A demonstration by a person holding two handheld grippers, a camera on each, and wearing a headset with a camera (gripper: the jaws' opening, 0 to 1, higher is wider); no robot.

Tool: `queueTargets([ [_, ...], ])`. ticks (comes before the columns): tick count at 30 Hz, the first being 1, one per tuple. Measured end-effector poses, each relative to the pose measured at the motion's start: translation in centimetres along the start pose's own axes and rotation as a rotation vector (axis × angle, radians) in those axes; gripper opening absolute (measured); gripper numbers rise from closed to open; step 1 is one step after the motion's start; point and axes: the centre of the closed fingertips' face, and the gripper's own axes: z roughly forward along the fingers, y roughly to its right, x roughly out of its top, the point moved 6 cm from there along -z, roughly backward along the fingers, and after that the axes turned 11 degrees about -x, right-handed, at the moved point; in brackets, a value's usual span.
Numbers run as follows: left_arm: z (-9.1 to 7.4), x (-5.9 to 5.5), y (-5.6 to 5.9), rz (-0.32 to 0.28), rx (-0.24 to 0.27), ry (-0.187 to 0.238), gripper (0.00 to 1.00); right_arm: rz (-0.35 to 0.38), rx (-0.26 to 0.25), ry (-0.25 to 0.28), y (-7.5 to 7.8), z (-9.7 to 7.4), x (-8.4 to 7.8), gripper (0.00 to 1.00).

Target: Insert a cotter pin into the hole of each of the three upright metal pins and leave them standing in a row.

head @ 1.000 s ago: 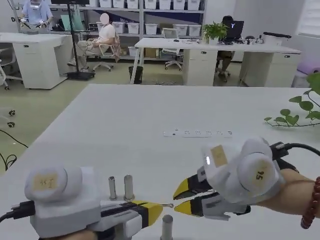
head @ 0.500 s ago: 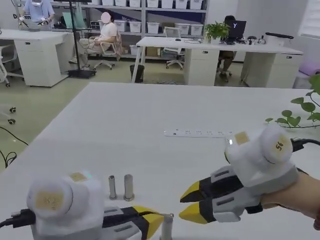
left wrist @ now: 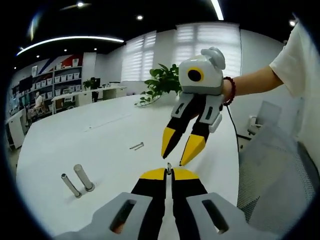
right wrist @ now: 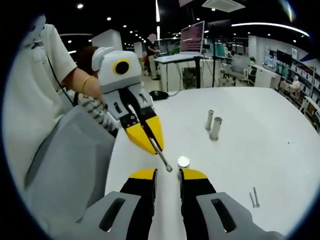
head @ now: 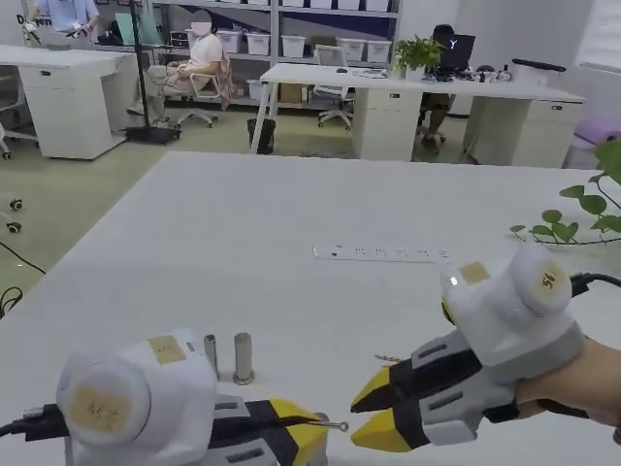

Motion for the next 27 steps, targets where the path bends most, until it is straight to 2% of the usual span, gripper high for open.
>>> queueTargets([
  [4,0.2,0.1,0.6,0.048,-0.025,-0.022,0.01,0.018,0.056,0.005,-0.5,0.0,-0.1,0.19],
  [9,0.3,-0.1,1.4,0.109,-0.068,-0.047,0.01,0.014,0.1,-0.011,-1.0,0.0,-0.5,0.18],
  [12,0.4,-0.2,1.7,0.119,-0.085,-0.055,0.01,0.008,0.139,-0.023,-1.6,0.1,-0.8,0.17],
  [19,0.5,-0.1,2.4,0.149,-0.131,-0.064,0.01,0.001,0.167,-0.047,-2.2,0.2,-1.3,0.15],
  [27,0.7,0.3,3.0,0.174,-0.172,-0.069,0.01,0.004,0.207,-0.045,-2.6,0.1,-1.3,0.1],
])
